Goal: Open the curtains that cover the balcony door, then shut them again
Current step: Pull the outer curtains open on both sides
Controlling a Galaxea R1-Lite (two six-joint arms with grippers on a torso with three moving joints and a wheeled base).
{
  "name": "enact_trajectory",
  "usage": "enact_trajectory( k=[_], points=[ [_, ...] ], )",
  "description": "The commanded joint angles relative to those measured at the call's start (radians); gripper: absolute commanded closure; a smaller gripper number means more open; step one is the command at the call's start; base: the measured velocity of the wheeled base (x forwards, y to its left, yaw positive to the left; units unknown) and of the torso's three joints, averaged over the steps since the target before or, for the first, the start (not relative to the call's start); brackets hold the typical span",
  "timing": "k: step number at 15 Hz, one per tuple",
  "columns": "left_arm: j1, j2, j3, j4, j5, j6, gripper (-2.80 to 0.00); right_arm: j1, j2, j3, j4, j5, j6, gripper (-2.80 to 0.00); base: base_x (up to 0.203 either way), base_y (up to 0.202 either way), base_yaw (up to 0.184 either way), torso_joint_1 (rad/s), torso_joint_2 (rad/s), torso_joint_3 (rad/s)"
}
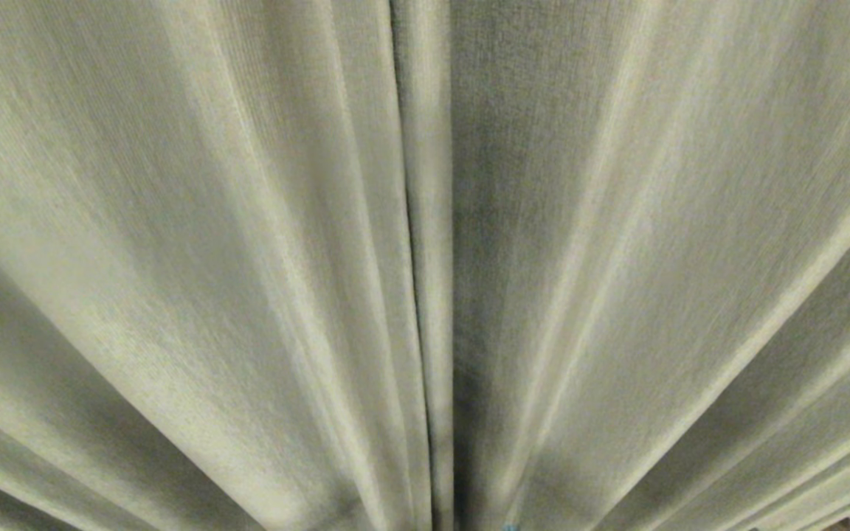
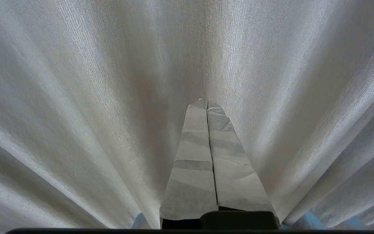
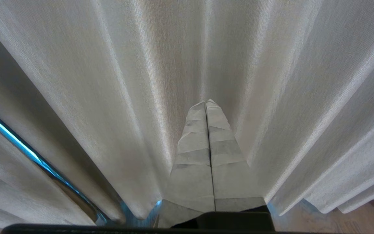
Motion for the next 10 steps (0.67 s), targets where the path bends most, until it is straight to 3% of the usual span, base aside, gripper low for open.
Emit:
enact_trajectory(
  k=[1,6,10],
  points=[
    [0.0,0.0,0.001,0.0,0.0,0.0,0.0,0.0,0.0,0.0,-0.001,0.0,0.0,0.0,0.0,0.0,0.0,0.0,0.0,0.0],
    [0.0,0.0,0.0,0.0,0.0,0.0,0.0,0.0,0.0,0.0,-0.001,0.0,-0.011,0.0,0.0,0.0,0.0,0.0,0.0,0.0],
    [0.0,0.0,0.001,0.0,0.0,0.0,0.0,0.0,0.0,0.0,-0.005,0.005,-0.103,0.0,0.0,0.0,0.0,0.0,0.0,0.0]
  ],
)
